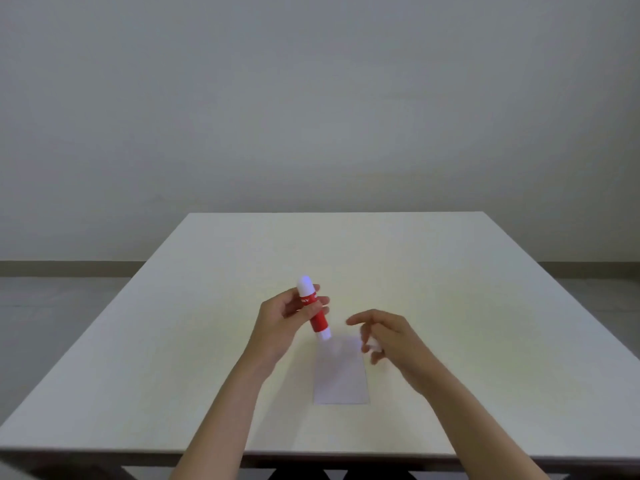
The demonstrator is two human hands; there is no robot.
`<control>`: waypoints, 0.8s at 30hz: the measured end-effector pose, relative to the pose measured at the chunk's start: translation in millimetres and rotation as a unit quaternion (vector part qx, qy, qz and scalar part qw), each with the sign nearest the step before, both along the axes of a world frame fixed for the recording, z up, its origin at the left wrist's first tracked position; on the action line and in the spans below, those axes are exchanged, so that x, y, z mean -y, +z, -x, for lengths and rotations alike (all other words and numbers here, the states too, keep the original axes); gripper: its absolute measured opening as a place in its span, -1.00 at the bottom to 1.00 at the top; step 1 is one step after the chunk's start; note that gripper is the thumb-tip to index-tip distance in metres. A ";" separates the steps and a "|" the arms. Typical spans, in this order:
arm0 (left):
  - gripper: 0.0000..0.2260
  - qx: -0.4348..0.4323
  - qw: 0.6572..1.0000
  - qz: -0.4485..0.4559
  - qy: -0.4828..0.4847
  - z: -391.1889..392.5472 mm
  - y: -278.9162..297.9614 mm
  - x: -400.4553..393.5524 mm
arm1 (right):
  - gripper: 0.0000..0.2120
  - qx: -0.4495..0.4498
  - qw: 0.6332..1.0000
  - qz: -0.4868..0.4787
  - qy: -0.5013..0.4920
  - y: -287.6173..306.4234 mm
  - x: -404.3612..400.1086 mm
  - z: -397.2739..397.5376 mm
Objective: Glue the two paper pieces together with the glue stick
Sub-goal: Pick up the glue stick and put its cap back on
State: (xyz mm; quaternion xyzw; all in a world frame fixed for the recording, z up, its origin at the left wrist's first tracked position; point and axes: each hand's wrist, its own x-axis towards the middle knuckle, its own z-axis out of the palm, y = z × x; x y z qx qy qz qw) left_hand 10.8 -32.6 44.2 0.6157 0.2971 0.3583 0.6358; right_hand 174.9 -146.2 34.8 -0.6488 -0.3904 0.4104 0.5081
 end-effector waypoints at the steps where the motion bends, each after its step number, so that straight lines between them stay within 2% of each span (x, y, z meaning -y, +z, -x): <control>1: -0.82 0.009 1.000 0.004 -0.019 -0.8 4.0 5.2 | -0.64 -0.017 0.999 -0.004 0.051 4.1 0.0 7.4; 4: -0.81 0.028 0.998 0.001 -0.056 3.2 13.2 15.5 | -0.81 -0.011 0.987 -0.010 0.157 11.7 -0.5 21.6; 6: -0.82 0.035 0.997 -0.007 -0.069 8.5 18.8 18.4 | -0.83 -0.018 0.986 -0.018 0.167 13.5 -0.2 24.1; 8: -0.82 0.044 0.997 -0.006 -0.068 12.2 21.2 21.5 | -0.85 -0.008 0.988 -0.036 0.147 13.2 0.3 25.3; 11: -0.81 0.058 0.998 -0.004 -0.038 13.7 21.5 30.4 | -0.94 0.078 0.992 -0.042 0.094 11.7 -0.1 31.3; 13: -0.80 0.059 0.998 -0.017 -0.015 11.6 20.0 38.0 | -0.83 0.131 0.990 -0.045 0.040 9.4 -1.2 37.4; 15: -0.82 0.044 0.998 -0.034 0.018 7.7 19.5 44.6 | -0.70 0.141 0.989 -0.052 -0.013 5.4 -1.5 46.4; 19: -0.84 0.027 0.997 -0.051 0.055 3.5 18.4 51.7 | -0.67 0.115 0.989 -0.058 -0.066 -2.1 2.9 58.4; 21: -0.84 0.022 0.998 -0.049 0.045 5.9 19.4 51.8 | -0.77 0.073 0.996 -0.043 0.025 2.1 10.5 51.0; 24: -0.85 0.028 0.999 -0.030 0.024 11.9 22.3 51.2 | -0.82 0.006 0.976 -0.022 0.216 12.4 23.4 35.4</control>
